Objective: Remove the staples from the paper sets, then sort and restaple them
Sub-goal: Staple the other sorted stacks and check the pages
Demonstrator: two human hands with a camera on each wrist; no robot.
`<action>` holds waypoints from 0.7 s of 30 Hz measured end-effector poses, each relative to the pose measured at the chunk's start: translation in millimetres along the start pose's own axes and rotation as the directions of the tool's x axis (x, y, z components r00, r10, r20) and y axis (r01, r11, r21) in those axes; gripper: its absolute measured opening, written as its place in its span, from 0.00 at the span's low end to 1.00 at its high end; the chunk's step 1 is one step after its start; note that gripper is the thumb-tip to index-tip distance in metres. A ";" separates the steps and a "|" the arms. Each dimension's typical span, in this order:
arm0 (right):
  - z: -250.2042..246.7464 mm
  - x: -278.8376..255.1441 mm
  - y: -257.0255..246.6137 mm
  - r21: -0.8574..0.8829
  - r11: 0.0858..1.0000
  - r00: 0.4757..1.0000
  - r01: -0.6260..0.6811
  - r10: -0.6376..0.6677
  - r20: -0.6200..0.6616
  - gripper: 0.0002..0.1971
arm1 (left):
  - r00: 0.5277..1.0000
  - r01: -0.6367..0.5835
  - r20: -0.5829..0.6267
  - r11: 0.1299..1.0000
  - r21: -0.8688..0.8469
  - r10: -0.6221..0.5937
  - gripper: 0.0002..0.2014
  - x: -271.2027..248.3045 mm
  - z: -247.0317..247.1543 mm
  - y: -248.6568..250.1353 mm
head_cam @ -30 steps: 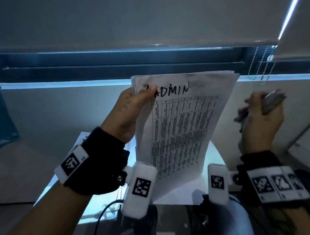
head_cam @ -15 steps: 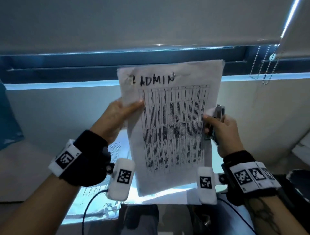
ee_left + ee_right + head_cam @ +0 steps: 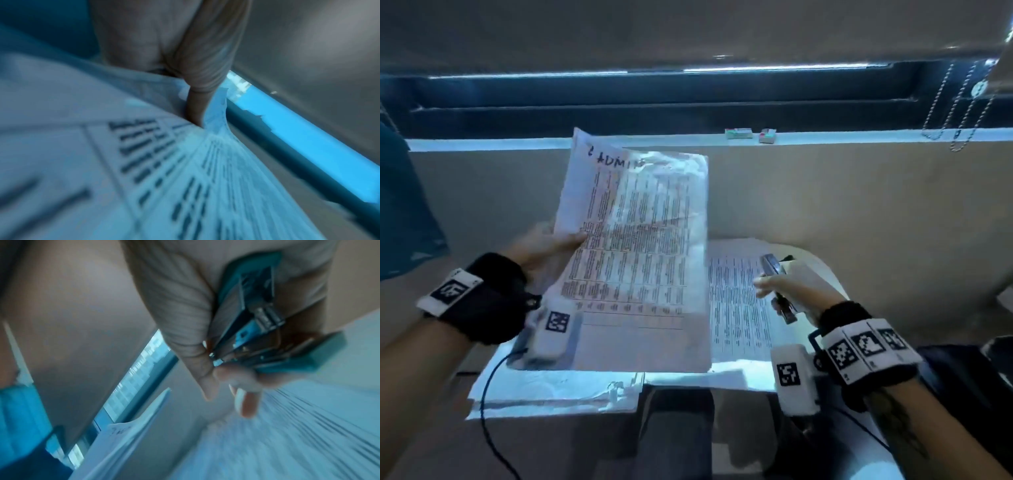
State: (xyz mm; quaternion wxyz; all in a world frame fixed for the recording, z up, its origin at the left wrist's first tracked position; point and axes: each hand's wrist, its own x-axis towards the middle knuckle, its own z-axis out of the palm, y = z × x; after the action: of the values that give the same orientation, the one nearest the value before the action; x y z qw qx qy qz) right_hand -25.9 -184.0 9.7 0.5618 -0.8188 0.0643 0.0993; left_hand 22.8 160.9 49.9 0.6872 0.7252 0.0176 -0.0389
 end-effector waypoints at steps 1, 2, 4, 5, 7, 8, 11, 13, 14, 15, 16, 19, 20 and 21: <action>6.4 3.4 8.9 -0.032 0.999 0.999 -0.044 0.044 0.018 0.09 | 0.996 0.044 -0.085 0.998 0.042 -0.041 0.08 2.4 -16.8 -9.2; 12.3 7.7 17.5 -0.069 0.994 0.995 -0.087 0.089 0.038 0.07 | 0.984 0.103 -0.154 0.991 0.090 -0.089 0.05 5.5 -33.6 -19.7; 21.8 18.4 34.3 -0.177 0.973 0.987 -0.149 0.158 0.039 0.08 | 0.961 0.198 -0.225 0.967 0.157 -0.160 0.07 7.9 -58.9 -43.2; 25.7 24.9 42.7 -0.237 0.957 0.984 -0.166 0.176 0.020 0.11 | 0.947 0.243 -0.264 0.945 0.218 -0.183 0.08 8.9 -69.3 -54.2; 30.7 32.4 53.8 -0.327 0.926 0.980 -0.190 0.198 -0.009 0.12 | 0.918 0.335 -0.327 0.881 0.333 -0.225 0.07 9.2 -79.7 -70.7; 32.2 34.5 57.0 -0.346 0.916 0.977 -0.203 0.213 -0.010 0.10 | 0.905 0.379 -0.337 0.851 0.364 -0.259 0.08 9.6 -82.3 -76.2; 32.8 39.5 63.2 -0.332 0.918 0.974 -0.216 0.227 -0.006 0.06 | 0.877 0.462 -0.348 0.780 0.422 -0.331 0.12 14.2 -85.3 -86.8; 32.9 41.2 65.1 -0.311 0.925 0.974 -0.218 0.228 -0.005 0.06 | 0.864 0.484 -0.382 0.751 0.449 -0.328 0.15 19.7 -85.1 -90.9; 33.0 41.8 65.8 -0.305 0.927 0.974 -0.220 0.229 -0.007 0.07 | 0.863 0.485 -0.390 0.741 0.464 -0.321 0.16 22.3 -84.0 -93.0; 33.6 42.2 66.7 -0.301 0.928 0.973 -0.221 0.229 -0.010 0.08 | 0.864 0.483 -0.400 0.732 0.481 -0.307 0.18 24.2 -82.9 -94.6; 34.1 41.5 66.7 -0.298 0.928 0.973 -0.225 0.232 -0.013 0.08 | 0.864 0.483 -0.406 0.719 0.500 -0.298 0.18 25.2 -80.5 -94.6; 35.1 41.8 67.6 -0.283 0.931 0.972 -0.232 0.236 -0.020 0.08 | 0.873 0.472 -0.406 0.683 0.557 -0.272 0.18 27.0 -72.8 -91.4; 35.3 41.5 67.3 -0.278 0.930 0.969 -0.241 0.244 -0.023 0.07 | 0.878 0.467 -0.400 0.659 0.590 -0.265 0.18 26.6 -68.6 -88.8; 35.4 42.5 68.1 -0.276 0.930 0.969 -0.244 0.246 -0.030 0.06 | 0.880 0.467 -0.401 0.619 0.632 -0.255 0.18 26.6 -64.5 -86.3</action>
State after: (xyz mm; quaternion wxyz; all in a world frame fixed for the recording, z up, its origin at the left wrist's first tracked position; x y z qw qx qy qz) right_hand -2.5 -175.2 -74.4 0.4251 -0.8746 0.1499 0.1787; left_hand 44.6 229.3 -34.7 0.3203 0.9122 0.2423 -0.0811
